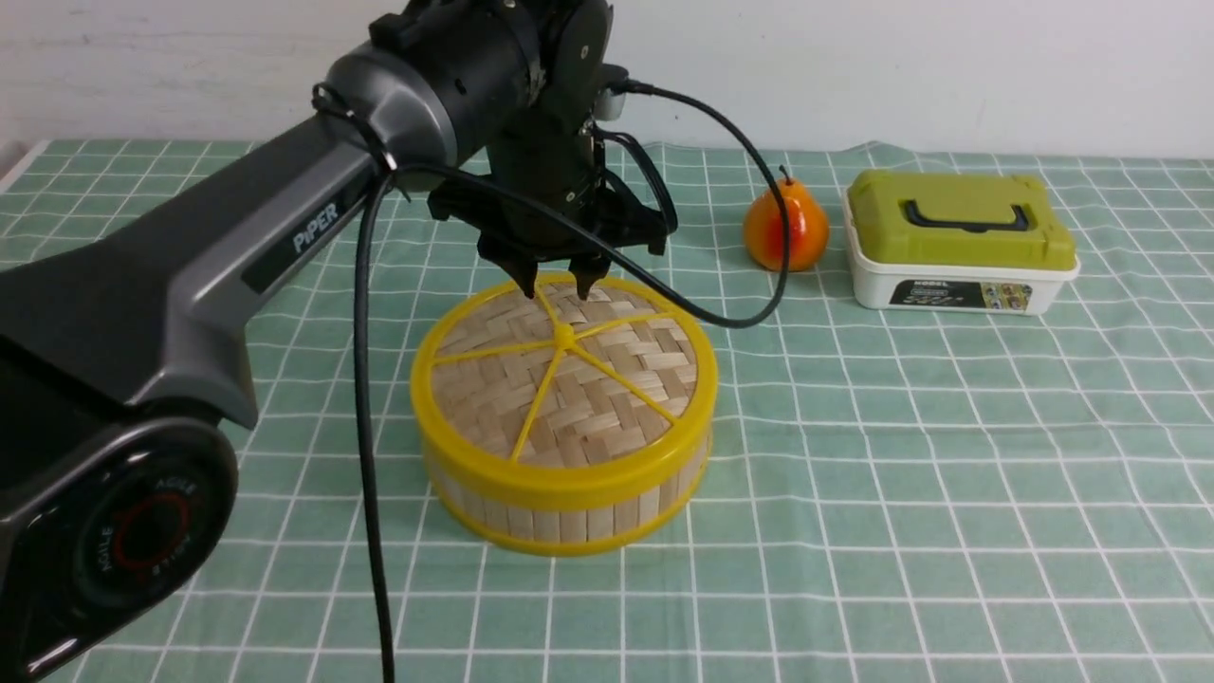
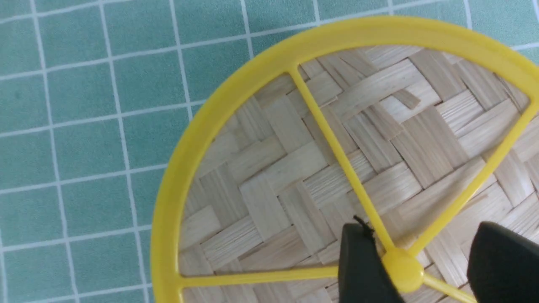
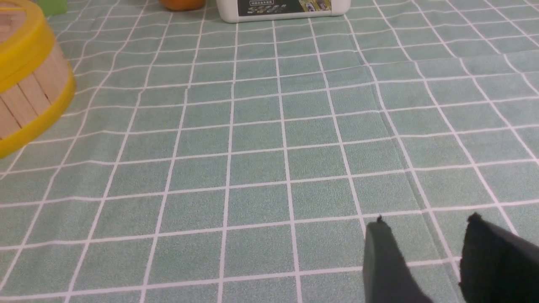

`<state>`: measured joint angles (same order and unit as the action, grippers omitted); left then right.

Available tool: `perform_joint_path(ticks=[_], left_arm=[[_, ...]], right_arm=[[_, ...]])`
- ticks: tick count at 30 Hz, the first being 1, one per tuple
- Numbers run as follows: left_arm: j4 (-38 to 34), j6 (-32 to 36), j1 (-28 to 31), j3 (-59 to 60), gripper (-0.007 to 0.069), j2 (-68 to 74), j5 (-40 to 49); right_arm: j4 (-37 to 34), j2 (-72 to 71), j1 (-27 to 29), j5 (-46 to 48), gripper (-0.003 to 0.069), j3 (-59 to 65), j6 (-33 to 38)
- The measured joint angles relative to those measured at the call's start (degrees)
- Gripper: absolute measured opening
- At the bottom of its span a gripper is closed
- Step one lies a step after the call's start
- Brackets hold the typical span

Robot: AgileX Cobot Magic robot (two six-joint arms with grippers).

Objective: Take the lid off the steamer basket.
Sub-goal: Use the left arm to lift the lid of the steamer

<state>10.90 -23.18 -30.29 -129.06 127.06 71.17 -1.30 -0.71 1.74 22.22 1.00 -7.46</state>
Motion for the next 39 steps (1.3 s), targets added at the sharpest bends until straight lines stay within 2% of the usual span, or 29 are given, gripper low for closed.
perform_joint_path(ticks=[7,30,35,39], left_arm=[[-3.8,-0.2,0.0,0.0,0.0354,2.5,0.0],[-4.0,-0.4,0.0,0.0,0.0354,-0.1,0.1],[-7.5,-1.6,0.0,1.5,0.0354,-0.2,0.0],[-7.1,-1.8,-0.1,3.2,0.0354,-0.2,0.1]], right_arm=[[0.0,0.0,0.0,0.0,0.0241,0.0,0.0],[0.0,0.0,0.0,0.0,0.0241,0.0,0.0],[0.0,0.0,0.0,0.0,0.0241,0.0,0.0],[0.0,0.0,0.0,0.0,0.0241,0.0,0.0]])
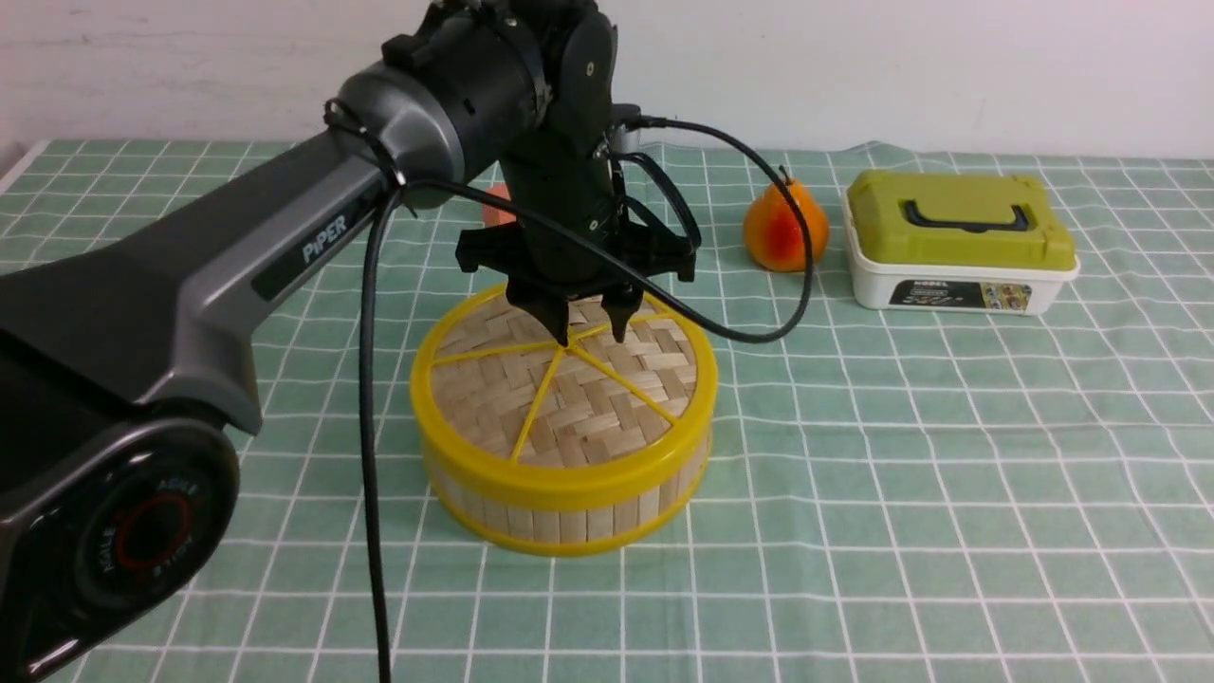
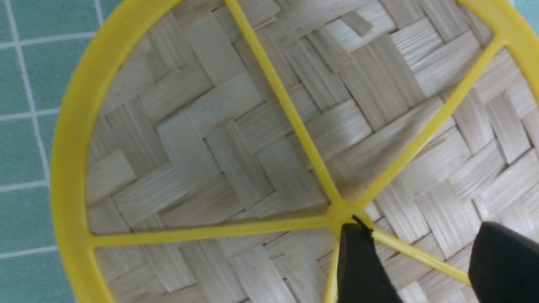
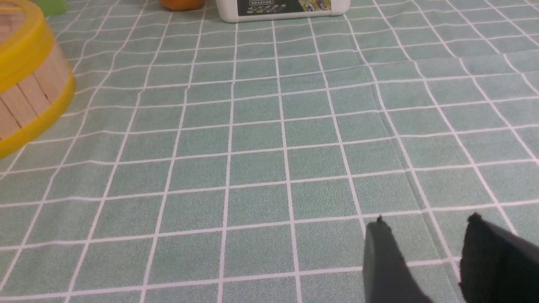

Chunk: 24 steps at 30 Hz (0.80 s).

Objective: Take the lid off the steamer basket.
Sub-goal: Use the left arm to lift the lid of the steamer

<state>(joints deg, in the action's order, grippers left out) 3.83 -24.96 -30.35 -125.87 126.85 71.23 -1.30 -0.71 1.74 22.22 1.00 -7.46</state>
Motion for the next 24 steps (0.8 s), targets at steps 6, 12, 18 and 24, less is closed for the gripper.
perform_joint_path(ticks=[6,12,18,24], left_arm=[[2.9,-0.2,0.0,0.2,0.0354,0.0,-0.1],[3.9,-0.2,0.0,0.2,0.0354,0.5,-0.1],[5.0,-0.2,0.0,0.2,0.0354,1.9,-0.2],[5.4,-0.2,0.0,0.2,0.0354,2.3,-0.5]], right_arm=[[0.0,0.0,0.0,0.0,0.0241,0.0,0.0],[0.0,0.0,0.0,0.0,0.0241,0.0,0.0],[0.0,0.0,0.0,0.0,0.0241,0.0,0.0],[0.0,0.0,0.0,0.0,0.0241,0.0,0.0]])
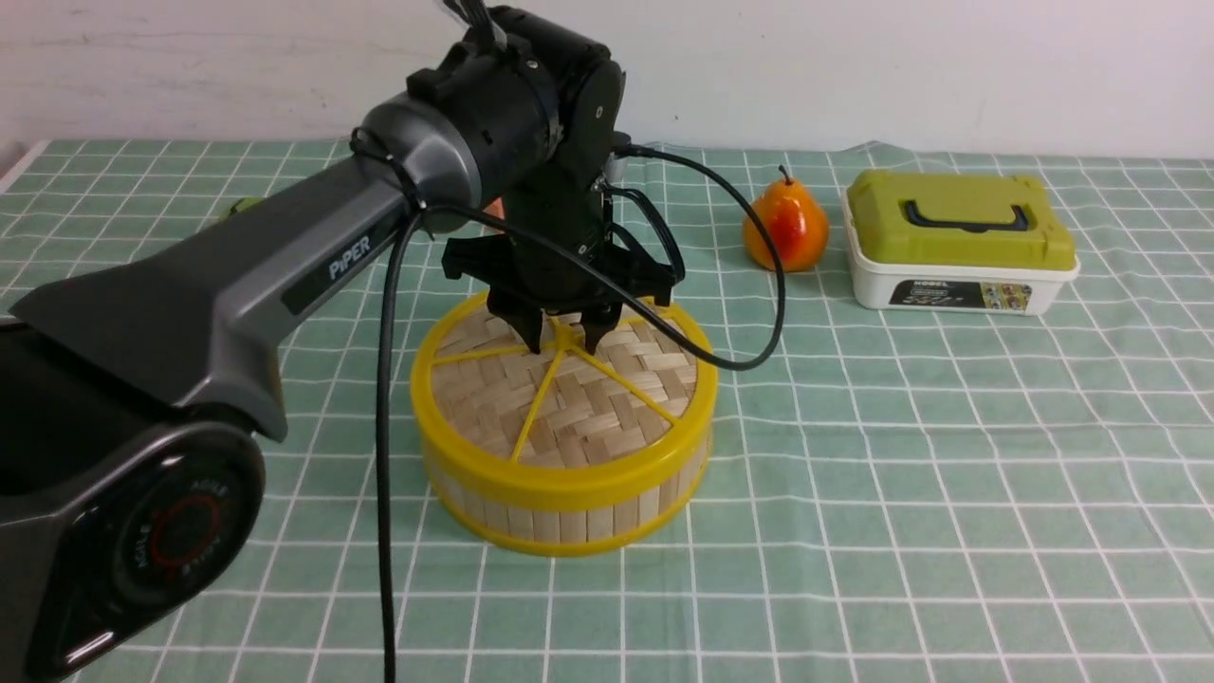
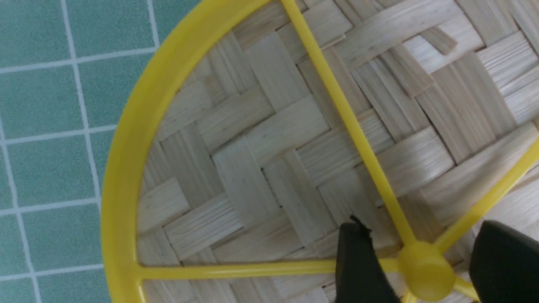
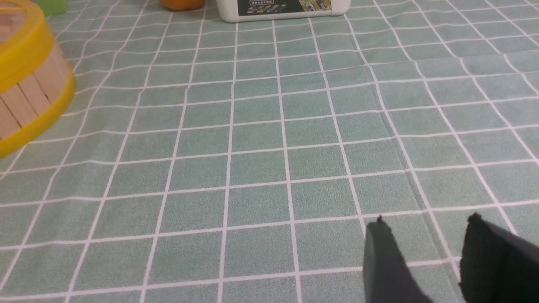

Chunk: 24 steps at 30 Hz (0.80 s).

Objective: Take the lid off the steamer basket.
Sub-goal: Use the left arm to lift the lid of the steamer

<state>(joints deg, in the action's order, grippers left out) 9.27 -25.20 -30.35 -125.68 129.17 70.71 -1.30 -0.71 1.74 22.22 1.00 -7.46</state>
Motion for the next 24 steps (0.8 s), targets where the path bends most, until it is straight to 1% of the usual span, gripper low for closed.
perform_joint_path(ticks=[5,10,14,24], left_arm=[[0.0,-0.1,0.0,0.0,0.0333,0.0,-0.1],[0.0,-0.1,0.0,0.0,0.0221,0.0,-0.6],[0.0,-0.1,0.0,-0.1,0.0162,0.0,-0.7],[0.0,-0.1,0.0,-0.1,0.0152,0.0,-0.9]], right_arm=[[0.0,0.0,0.0,0.0,0.0241,0.0,0.0],[0.0,0.0,0.0,0.0,0.0241,0.0,0.0],[0.0,0.0,0.0,0.0,0.0241,0.0,0.0],[0.0,0.0,0.0,0.0,0.0241,0.0,0.0]])
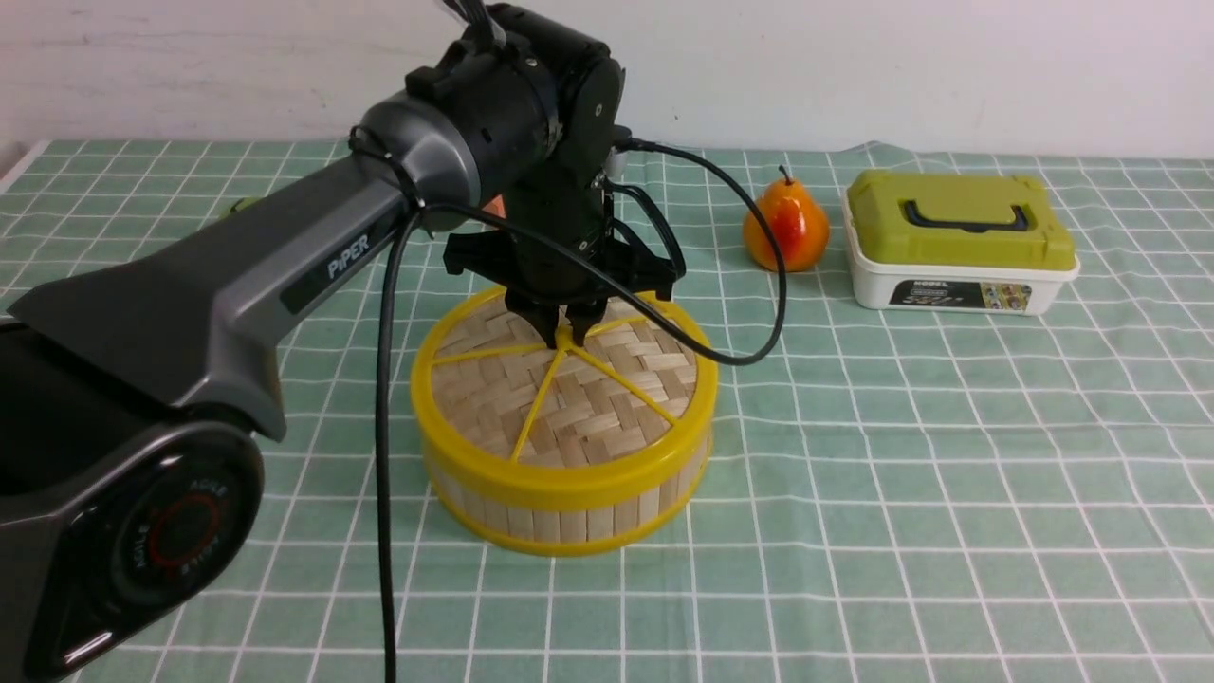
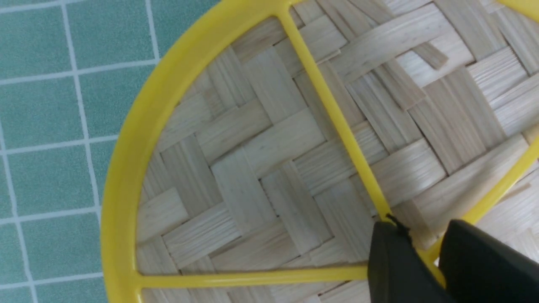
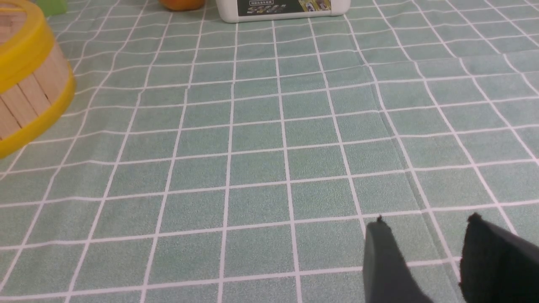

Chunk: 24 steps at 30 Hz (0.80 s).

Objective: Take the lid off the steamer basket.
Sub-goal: Use the left arm to lift the lid of the steamer

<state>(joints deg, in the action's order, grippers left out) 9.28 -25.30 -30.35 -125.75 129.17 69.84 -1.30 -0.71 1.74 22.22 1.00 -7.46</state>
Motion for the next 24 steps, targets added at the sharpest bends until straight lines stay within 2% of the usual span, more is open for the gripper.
perform_joint_path(ticks=[6,13,24], left_arm=[[-1.0,0.0,0.1,0.0,0.0173,-0.3,0.1],[-2.0,0.0,0.1,0.1,0.0272,-0.5,0.7],[-1.8,0.2,0.1,0.1,0.0279,-0.5,0.9]], right_arm=[[0.0,0.0,0.0,0.0,0.0241,0.0,0.0],[0.0,0.0,0.0,0.0,0.0241,0.0,0.0],[0.0,0.0,0.0,0.0,0.0241,0.0,0.0]])
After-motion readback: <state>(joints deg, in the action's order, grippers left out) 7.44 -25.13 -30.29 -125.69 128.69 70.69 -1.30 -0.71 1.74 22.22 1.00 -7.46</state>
